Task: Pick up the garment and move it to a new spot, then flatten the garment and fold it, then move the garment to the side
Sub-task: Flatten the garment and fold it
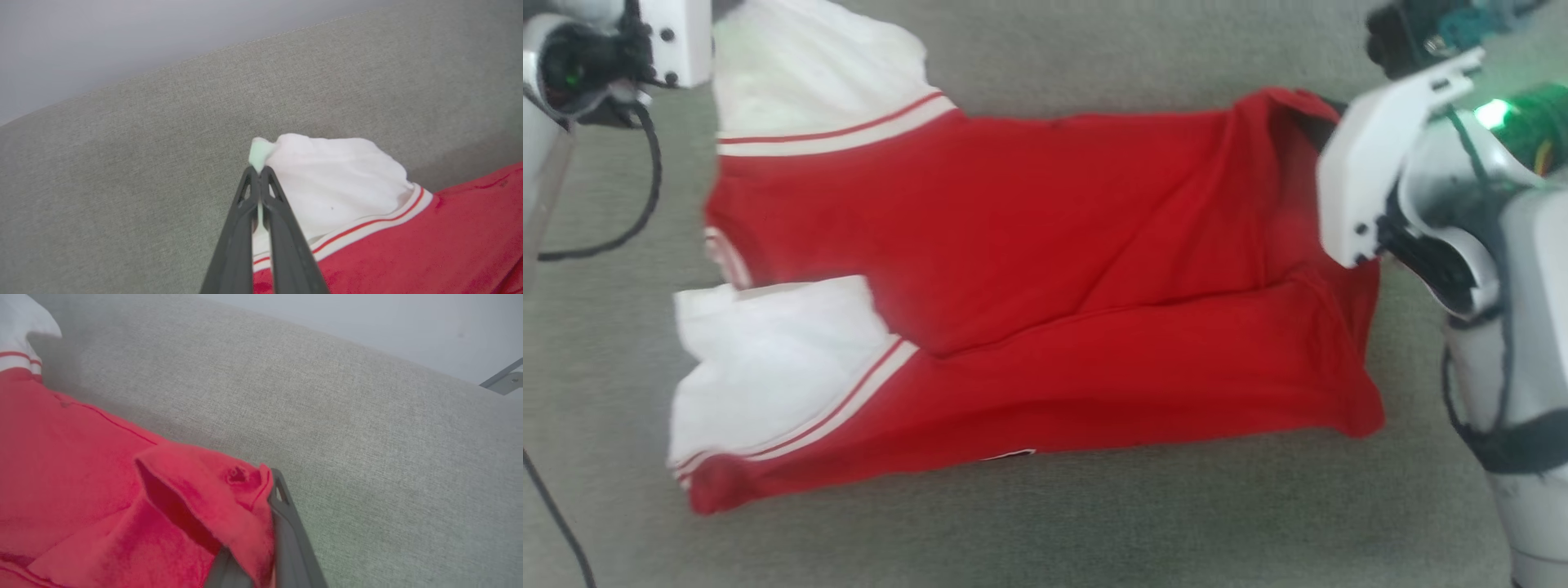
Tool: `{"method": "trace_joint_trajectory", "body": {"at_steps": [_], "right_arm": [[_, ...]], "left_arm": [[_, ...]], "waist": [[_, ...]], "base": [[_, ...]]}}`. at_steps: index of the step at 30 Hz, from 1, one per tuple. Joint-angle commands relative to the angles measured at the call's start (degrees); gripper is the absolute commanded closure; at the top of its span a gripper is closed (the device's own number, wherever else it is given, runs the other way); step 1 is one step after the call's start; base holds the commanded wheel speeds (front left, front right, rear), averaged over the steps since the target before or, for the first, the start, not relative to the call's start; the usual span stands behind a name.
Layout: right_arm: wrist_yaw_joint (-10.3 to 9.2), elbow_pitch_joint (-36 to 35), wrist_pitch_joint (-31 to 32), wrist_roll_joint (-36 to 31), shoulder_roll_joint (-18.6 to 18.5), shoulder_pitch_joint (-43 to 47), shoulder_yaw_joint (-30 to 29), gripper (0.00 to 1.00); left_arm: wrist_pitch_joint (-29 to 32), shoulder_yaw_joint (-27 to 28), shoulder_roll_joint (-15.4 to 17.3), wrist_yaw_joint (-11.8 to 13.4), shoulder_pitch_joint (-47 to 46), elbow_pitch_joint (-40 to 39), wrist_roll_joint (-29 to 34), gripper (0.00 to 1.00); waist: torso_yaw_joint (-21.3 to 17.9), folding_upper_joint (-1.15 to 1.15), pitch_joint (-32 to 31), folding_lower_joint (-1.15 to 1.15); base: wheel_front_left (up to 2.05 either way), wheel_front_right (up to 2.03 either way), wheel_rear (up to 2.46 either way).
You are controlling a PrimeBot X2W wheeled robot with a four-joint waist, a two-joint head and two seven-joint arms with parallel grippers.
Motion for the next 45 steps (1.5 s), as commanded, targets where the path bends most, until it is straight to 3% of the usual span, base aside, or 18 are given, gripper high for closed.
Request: {"method": "trace_joint_trajectory", "body": {"at_steps": [1,6,10,21,26,31,36,37,39,40,42,43,44,45], "right_arm": [[0.0,-0.77,0.2,0.69,-0.96,1.48,-0.45,1.0],[0.0,-2.98,0.67,2.07,-3.9,5.1,-1.12,1.0],[0.0,-5.19,1.25,4.15,-6.66,8.92,-1.45,1.0],[0.0,-10.14,4.46,9.81,-11.96,19.28,-1.87,1.0],[0.0,-10.73,6.71,12.06,-13.22,23.72,-2.15,1.0],[0.0,-9.99,8.77,13.39,-13.56,26.84,-1.46,1.0],[0.0,-7.59,8.06,13.91,-12.48,27.97,-0.5,1.0],[0.0,-7.15,7.81,13.89,-12.34,27.99,-0.3,0.93],[0.0,-6.34,7.58,13.72,-12.18,27.85,0.22,0.23],[0.0,-5.99,7.3,13.64,-12.03,27.73,0.4,0.0],[0.0,-5.44,6.85,13.67,-11.6,27.37,0.38,0.0],[0.0,-5.35,6.76,13.85,-11.47,27.27,0.32,0.0],[0.0,-5.38,6.49,13.86,-11.43,27.19,0.16,0.0],[0.0,-5.54,6.4,13.92,-11.29,27.25,0.07,0.0]], "left_arm": [[0.33,-0.31,0.68,-0.03,1.47,-1.47,-0.32,1.0],[1.9,-0.63,2.33,1.97,4.4,-7.51,-0.69,1.0],[4.26,-0.9,5.38,5.44,8.87,-16.46,-1.55,1.0],[10.1,-1.66,18.71,20.71,25.6,-48.16,-4.17,1.0],[10.1,-2.15,22.71,26.3,32.65,-57.3,-5.52,1.0],[8.62,-3.17,23.55,28.55,38.42,-59.28,-7.35,1.0],[6.86,-4.22,21.86,28.05,41.93,-55.87,-8.44,1.0],[6.41,-4.43,21.42,27.53,42.26,-54.78,-8.44,1.0],[5.58,-4.59,20.28,26.79,43.19,-52.27,-9.12,1.0],[4.85,-4.54,19.76,26.47,43.17,-51.26,-9.02,0.77],[3.56,-4.13,18.73,25.96,43.6,-49.21,-9.56,0.58],[2.91,-4.05,18.63,25.65,43.76,-48.44,-9.28,0.36],[2.3,-4.0,18.55,25.52,43.86,-47.65,-8.89,0.01],[1.73,-3.92,18.23,25.32,44.15,-47.21,-9.05,0.0]], "waist": [[2.29,0.0,-2.59,0.0],[4.19,0.0,-4.94,0.0],[5.72,0.0,-6.81,0.0],[7.55,0.0,-9.33,0.0],[7.75,0.0,-9.56,0.0],[7.62,0.0,-9.83,0.0],[7.37,0.0,-10.77,0.0],[7.35,0.0,-11.0,0.0],[7.25,0.0,-11.57,0.0],[7.23,0.0,-11.86,0.0],[7.17,0.0,-12.63,0.0],[7.13,0.0,-13.01,0.0],[7.1,0.0,-13.4,0.0],[7.09,0.0,-13.8,0.0]], "base": [[0.0,0.0,0.0],[0.0,0.0,0.0],[0.0,0.0,0.0],[0.0,0.0,0.0],[0.0,0.0,0.0],[0.0,0.0,0.0],[0.0,0.0,0.0],[0.0,0.0,0.0],[0.0,0.0,0.0],[0.0,0.0,0.0],[0.0,0.0,0.0],[0.0,0.0,0.0],[0.0,0.0,0.0],[0.0,0.0,0.0]]}}
